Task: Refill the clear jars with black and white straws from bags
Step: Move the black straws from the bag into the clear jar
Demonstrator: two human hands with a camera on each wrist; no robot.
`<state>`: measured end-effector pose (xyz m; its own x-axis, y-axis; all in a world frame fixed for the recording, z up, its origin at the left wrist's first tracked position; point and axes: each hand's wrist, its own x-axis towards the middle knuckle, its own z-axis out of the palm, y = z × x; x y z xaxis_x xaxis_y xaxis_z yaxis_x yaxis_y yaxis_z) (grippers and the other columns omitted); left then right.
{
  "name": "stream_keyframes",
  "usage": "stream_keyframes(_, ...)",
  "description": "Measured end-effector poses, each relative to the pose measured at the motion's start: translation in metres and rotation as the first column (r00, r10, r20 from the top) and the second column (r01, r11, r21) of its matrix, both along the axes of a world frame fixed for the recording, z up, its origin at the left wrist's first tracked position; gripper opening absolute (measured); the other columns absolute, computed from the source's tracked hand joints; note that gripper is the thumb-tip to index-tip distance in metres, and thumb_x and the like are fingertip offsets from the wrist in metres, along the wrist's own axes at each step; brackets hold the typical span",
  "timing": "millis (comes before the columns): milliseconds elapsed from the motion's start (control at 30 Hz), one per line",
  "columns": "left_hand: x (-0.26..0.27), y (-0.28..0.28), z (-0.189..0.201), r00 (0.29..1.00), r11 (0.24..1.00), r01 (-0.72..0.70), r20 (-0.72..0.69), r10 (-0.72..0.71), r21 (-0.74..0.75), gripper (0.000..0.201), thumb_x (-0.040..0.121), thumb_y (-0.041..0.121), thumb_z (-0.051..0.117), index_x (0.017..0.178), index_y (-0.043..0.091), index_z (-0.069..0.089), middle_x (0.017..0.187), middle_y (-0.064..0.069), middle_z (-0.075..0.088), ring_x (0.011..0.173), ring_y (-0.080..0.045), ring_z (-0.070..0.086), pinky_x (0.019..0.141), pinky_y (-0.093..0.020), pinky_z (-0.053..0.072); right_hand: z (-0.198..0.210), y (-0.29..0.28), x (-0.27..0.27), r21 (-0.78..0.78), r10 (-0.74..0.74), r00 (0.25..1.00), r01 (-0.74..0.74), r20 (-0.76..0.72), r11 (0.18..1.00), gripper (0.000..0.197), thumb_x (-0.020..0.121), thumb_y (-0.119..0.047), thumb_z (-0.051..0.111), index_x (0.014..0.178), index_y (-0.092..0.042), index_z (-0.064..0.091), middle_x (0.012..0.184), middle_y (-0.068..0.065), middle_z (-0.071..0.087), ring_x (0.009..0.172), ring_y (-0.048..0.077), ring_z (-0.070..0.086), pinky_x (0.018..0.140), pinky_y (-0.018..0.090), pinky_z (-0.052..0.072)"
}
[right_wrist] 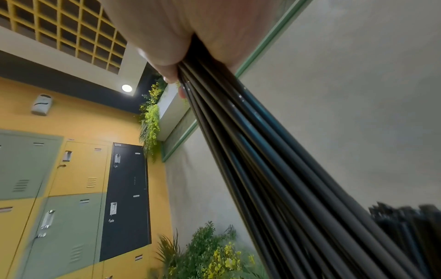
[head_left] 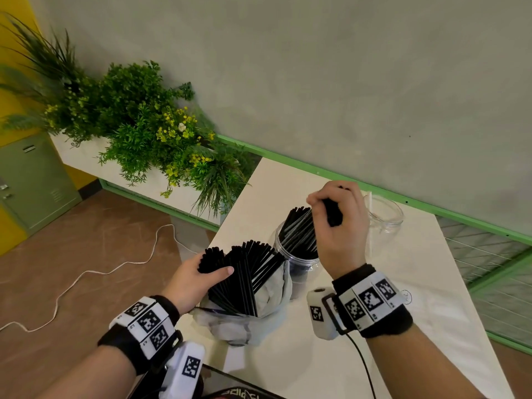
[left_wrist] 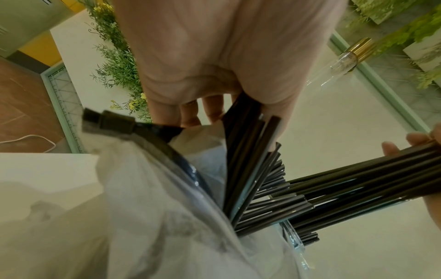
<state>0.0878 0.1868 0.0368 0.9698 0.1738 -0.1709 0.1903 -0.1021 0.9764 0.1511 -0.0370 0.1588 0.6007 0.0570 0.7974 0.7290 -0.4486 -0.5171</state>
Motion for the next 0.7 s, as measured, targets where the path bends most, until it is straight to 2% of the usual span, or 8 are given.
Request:
stream_keyframes(67,-0.001,0.0,0.002,1.0,1.0,-0.001,0.003,0.001,0.003,0.02,0.079,0.024,0.076,0.096,0.02,0.068,0.09,0.006,0.073,0.088,-0.01,0.068,0.08,-0.026,0.048,-0.001,-0.001,0.004,0.071,-0.01,0.999,0.012,-0.031,0.997,0.025,0.083,0.011,0.062,0.087,-0.013,0.062,0.093,0.004,0.055,0.089,0.011,0.054,0.081,0.017,0.041)
stream_keyframes(133,-0.002,0.0,0.002,1.0,1.0,-0.006,0.005,0.006,0.007,0.02,0.079,0.023,0.075,0.097,0.02,0.068,0.091,0.005,0.073,0.089,-0.009,0.068,0.081,-0.025,0.048,-0.002,-0.004,0.013,0.167,-0.052,0.997,0.06,-0.053,0.984,0.035,0.085,0.007,0.061,0.086,-0.028,0.057,0.091,0.009,0.058,0.088,0.019,0.056,0.08,0.023,0.045)
stream_keyframes(167,-0.002,0.0,0.002,1.0,1.0,-0.008,0.004,0.008,0.009,0.02,0.079,0.023,0.075,0.097,0.02,0.068,0.092,0.005,0.073,0.09,-0.009,0.068,0.082,-0.026,0.049,-0.003,-0.005,0.018,0.195,-0.082,0.995,0.093,-0.062,0.976,0.034,0.087,0.005,0.06,0.087,-0.029,0.055,0.092,0.011,0.058,0.088,0.02,0.056,0.08,0.026,0.045)
stream_keyframes(200,-0.002,0.0,0.002,1.0,1.0,-0.008,0.001,0.008,0.012,0.021,0.079,0.024,0.076,0.098,0.02,0.068,0.092,0.005,0.073,0.09,-0.01,0.068,0.083,-0.027,0.05,-0.004,-0.007,0.023,0.206,-0.111,0.991,0.124,-0.073,0.971,0.028,0.088,0.004,0.059,0.088,-0.024,0.056,0.093,0.012,0.057,0.089,0.018,0.055,0.081,0.026,0.045)
stream_keyframes(300,-0.002,-0.001,0.002,1.0,1.0,-0.004,-0.007,0.004,0.015,0.021,0.078,0.024,0.076,0.097,0.02,0.068,0.092,0.004,0.073,0.091,-0.011,0.068,0.084,-0.029,0.05,-0.015,-0.008,0.035,0.2,-0.167,0.978,0.189,-0.122,0.961,0.01,0.089,0.003,0.057,0.091,-0.006,0.06,0.097,0.01,0.053,0.091,0.001,0.05,0.083,0.012,0.038)
stream_keyframes(400,-0.002,-0.001,0.003,1.0,1.0,0.003,-0.009,-0.003,0.016,0.021,0.078,0.025,0.076,0.098,0.02,0.068,0.092,0.004,0.073,0.091,-0.012,0.068,0.086,-0.031,0.051,-0.029,-0.004,0.04,0.19,-0.171,0.97,0.203,-0.174,0.961,0.011,0.089,0.004,0.056,0.094,-0.005,0.061,0.101,0.008,0.051,0.092,-0.002,0.048,0.084,0.007,0.036)
stream_keyframes(533,-0.005,-0.002,0.007,1.0,1.0,0.014,0.003,-0.014,0.021,0.019,0.08,0.023,0.075,0.097,0.018,0.068,0.091,0.004,0.073,0.091,-0.012,0.068,0.083,-0.028,0.05,-0.045,0.001,0.042,0.113,-0.129,0.973,0.153,-0.193,0.982,0.015,0.09,0.002,0.058,0.1,-0.008,0.061,0.106,0.005,0.05,0.095,-0.006,0.047,0.088,0.006,0.035)
stream_keyframes(700,-0.007,-0.003,0.009,1.0,1.0,0.012,0.002,-0.012,0.029,0.018,0.08,0.023,0.074,0.097,0.02,0.067,0.09,0.006,0.072,0.089,-0.009,0.067,0.077,-0.022,0.047,-0.056,-0.004,0.053,-0.15,-0.08,0.928,0.026,-0.364,0.988,0.03,0.094,-0.006,0.053,0.123,-0.014,0.054,0.115,-0.004,0.055,0.103,-0.001,0.047,0.09,-0.003,0.028)
